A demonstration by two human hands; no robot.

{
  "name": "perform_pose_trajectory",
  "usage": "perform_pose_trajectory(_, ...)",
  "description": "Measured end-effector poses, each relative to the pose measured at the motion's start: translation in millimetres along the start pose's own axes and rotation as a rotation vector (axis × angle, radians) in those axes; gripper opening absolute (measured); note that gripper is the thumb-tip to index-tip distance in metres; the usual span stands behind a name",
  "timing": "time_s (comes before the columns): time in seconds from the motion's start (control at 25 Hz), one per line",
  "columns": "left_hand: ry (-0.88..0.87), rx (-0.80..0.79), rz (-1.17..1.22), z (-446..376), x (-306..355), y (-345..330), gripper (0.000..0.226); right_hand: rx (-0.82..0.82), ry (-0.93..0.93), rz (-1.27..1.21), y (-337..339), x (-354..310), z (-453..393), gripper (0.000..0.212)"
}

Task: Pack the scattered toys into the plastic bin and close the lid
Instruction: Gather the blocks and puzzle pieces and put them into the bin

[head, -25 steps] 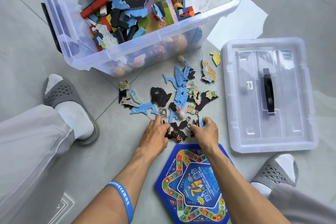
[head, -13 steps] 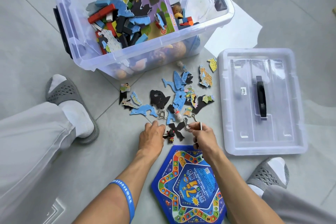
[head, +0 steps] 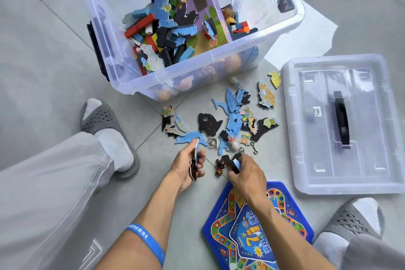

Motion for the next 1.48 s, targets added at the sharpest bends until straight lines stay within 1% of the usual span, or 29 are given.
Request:
perform_pose_trajectory(0.04,-0.017,0.012,0.010,-2,5,1,0.054,-0.014,-0.019,-0.049,4,3,-3,0.020)
perform_pose_trajectory(0.12,-0.059,0.088,-0.029,-6,13,7,0.053,-0.017,-0.050,-0.181,15,8,-7,0.021)
perform_pose_trajectory(0.24,-0.145,0.310,-0.060,-9,27,28,0.033,0.032,-0.121,-0.484,29,16,-9,0.019)
perform_pose_trajectory(0.28,-0.170,0.391,-0.050,-8,31,37,0.031,0.035,-0.142,-0.559,30,17,-10,0.020)
perform_pose_trajectory(0.4,-0.207,0.548,-0.003,-8,39,57,0.025,0.040,-0.196,-0.651,31,17,-15,0.025)
perform_pose_trajectory(0.44,-0.228,0.608,-0.052,-6,44,63,0.023,0.040,-0.238,-0.703,30,19,-16,0.028)
perform_pose_trajectory(0.48,-0.256,0.678,-0.164,-2,52,68,0.021,0.032,-0.286,-0.793,27,20,-16,0.031)
perform_pose_trajectory(0.52,-0.302,0.750,-0.352,3,63,70,0.017,0.009,-0.326,-0.890,23,19,-15,0.031)
perform_pose_trajectory(0.56,-0.360,0.789,-0.601,6,76,65,0.012,-0.027,-0.344,-0.984,20,15,-15,0.027)
perform_pose_trajectory(0.6,-0.417,0.779,-0.860,6,84,53,0.016,-0.075,-0.339,-1.070,17,7,-15,0.020)
perform_pose_trajectory(0.64,-0.463,0.741,-1.075,2,85,39,0.030,-0.134,-0.322,-1.147,14,-2,-15,0.018)
perform_pose_trajectory(0.68,-0.488,0.702,-1.215,-2,83,28,0.042,-0.199,-0.297,-1.218,12,-11,-17,0.018)
perform_pose_trajectory(0.72,-0.502,0.688,-1.288,-5,81,22,0.047,-0.260,-0.275,-1.289,10,-20,-18,0.018)
perform_pose_trajectory(0.76,-0.516,0.685,-1.308,-7,80,18,0.046,-0.315,-0.264,-1.357,9,-27,-19,0.019)
perform_pose_trajectory(0.84,-0.493,0.676,-1.278,-11,80,19,0.035,-0.383,-0.286,-1.499,11,-36,-20,0.022)
perform_pose_trajectory(0.92,-0.427,0.665,-1.248,-15,78,25,0.029,-0.379,-0.348,-1.633,14,-42,-24,0.016)
perform_pose_trajectory(0.96,-0.412,0.670,-1.230,-15,77,27,0.027,-0.339,-0.411,-1.644,14,-40,-27,0.008)
perform_pose_trajectory(1.0,-0.417,0.681,-1.210,-12,76,28,0.025,-0.265,-0.465,-1.575,14,-34,-31,0.005)
perform_pose_trajectory(1.04,-0.425,0.688,-1.171,-10,74,29,0.022,-0.158,-0.487,-1.374,19,-25,-39,0.014)
perform_pose_trajectory(1.08,-0.419,0.681,-1.098,-9,69,31,0.022,-0.042,-0.450,-1.059,30,-17,-48,0.019)
perform_pose_trajectory(1.12,-0.402,0.659,-0.966,-9,63,34,0.022,0.067,-0.366,-0.737,44,-19,-57,0.019)
perform_pose_trajectory(1.16,-0.369,0.617,-0.765,-10,56,38,0.022,0.142,-0.262,-0.451,53,-31,-64,0.018)
perform_pose_trajectory(1.2,-0.323,0.549,-0.517,-12,48,39,0.020,0.172,-0.170,-0.219,55,-44,-69,0.021)
perform_pose_trajectory(1.24,-0.264,0.471,-0.279,-14,40,37,0.016,0.174,-0.108,-0.057,51,-53,-74,0.031)
perform_pose_trajectory(1.28,-0.209,0.395,-0.089,-15,32,33,0.014,0.175,-0.063,0.038,47,-59,-76,0.039)
perform_pose_trajectory(1.32,-0.165,0.318,0.036,-16,28,26,0.013,0.189,-0.037,0.086,44,-62,-78,0.040)
perform_pose_trajectory(1.4,-0.121,0.197,0.167,-16,26,13,0.015,0.202,-0.020,0.079,44,-64,-82,0.031)
perform_pose_trajectory(1.48,-0.111,0.149,0.231,-15,28,3,0.015,0.161,0.002,-0.046,45,-63,-82,0.021)
Point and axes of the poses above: each hand's wrist, its own z-axis away from the middle knuckle, its own y-axis out of the back of the hand, x = y × z, the point moved 10 cm from there along -z, towards the middle knuckle, and after that the axes turned 7 degrees about -z, right-handed, at the moved point
